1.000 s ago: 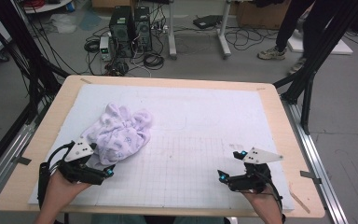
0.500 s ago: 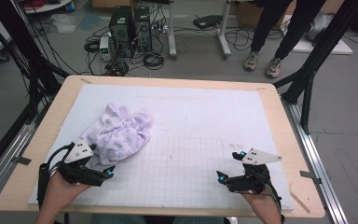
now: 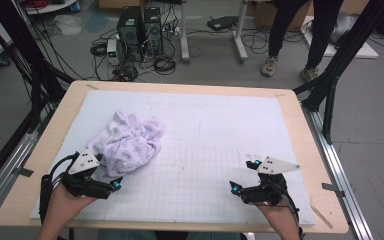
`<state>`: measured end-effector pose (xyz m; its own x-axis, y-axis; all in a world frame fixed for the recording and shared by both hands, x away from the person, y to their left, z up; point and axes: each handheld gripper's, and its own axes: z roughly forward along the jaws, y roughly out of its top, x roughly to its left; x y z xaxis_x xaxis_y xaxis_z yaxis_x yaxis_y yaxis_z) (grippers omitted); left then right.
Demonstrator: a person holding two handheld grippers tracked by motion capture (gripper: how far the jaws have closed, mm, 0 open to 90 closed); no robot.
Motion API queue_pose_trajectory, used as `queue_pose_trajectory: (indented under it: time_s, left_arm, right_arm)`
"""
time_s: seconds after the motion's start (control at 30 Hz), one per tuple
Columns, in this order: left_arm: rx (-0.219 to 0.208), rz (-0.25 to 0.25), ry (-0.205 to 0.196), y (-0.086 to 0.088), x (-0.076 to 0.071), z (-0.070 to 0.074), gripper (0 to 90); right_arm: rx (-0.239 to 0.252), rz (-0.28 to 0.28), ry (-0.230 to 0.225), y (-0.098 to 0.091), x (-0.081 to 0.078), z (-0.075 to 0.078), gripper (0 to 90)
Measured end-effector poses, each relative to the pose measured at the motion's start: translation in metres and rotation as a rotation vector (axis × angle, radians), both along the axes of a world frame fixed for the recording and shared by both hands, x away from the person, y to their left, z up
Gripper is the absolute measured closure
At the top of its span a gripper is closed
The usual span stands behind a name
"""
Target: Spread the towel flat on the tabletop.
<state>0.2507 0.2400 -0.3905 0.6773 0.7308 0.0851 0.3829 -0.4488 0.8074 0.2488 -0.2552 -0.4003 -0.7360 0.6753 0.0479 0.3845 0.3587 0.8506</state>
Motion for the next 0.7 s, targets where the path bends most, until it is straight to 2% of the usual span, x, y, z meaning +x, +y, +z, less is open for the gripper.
queue_pose_trajectory:
  time_s: [0.1,0.13,0.17,0.2,0.27,0.3,0.43,0.5,0.53,0.6,0.63,0.7]
  left_arm:
    - [0.001,0.0,-0.002,0.001,0.001,0.001,2.7]
    - [0.0,0.002,-0.003,0.001,0.001,0.002,2.7]
    - [0.0,0.002,-0.002,0.002,0.002,0.002,2.7]
    - [0.0,0.004,-0.003,0.002,0.002,0.003,2.7]
    - [-0.002,0.008,-0.005,0.004,0.002,0.004,2.7]
    - [-0.002,0.008,-0.004,0.005,0.002,0.004,2.7]
    - [-0.001,0.011,-0.001,0.007,0.004,0.005,2.7]
    - [-0.002,0.011,-0.002,0.007,0.005,0.005,2.7]
    - [-0.003,0.013,-0.002,0.007,0.005,0.005,2.7]
    - [0.001,0.009,-0.004,0.007,0.006,0.006,2.7]
    - [-0.002,0.01,-0.004,0.007,0.006,0.007,2.7]
    - [-0.005,0.012,-0.004,0.007,0.006,0.007,2.7]
  right_arm:
    - [0.002,0.042,-0.009,0.016,0.011,0.007,10.3]
    - [0.002,0.042,-0.009,0.016,0.011,0.007,10.3]
    - [-0.003,0.066,-0.011,0.026,0.017,0.011,10.4]
    - [-0.003,0.066,-0.011,0.026,0.017,0.011,10.4]
    - [-0.016,0.103,-0.013,0.041,0.028,0.016,10.3]
    - [-0.016,0.103,-0.013,0.041,0.028,0.016,10.3]
    - [-0.019,0.161,-0.006,0.069,0.048,0.021,10.4]
    - [-0.02,0.175,-0.006,0.076,0.051,0.023,10.4]
    - [-0.021,0.198,-0.003,0.088,0.059,0.026,10.4]
    - [-0.021,0.211,-0.003,0.095,0.062,0.028,10.5]
    - [-0.026,0.23,-0.005,0.107,0.07,0.031,10.5]
    - [-0.031,0.245,-0.008,0.113,0.073,0.032,11.0]
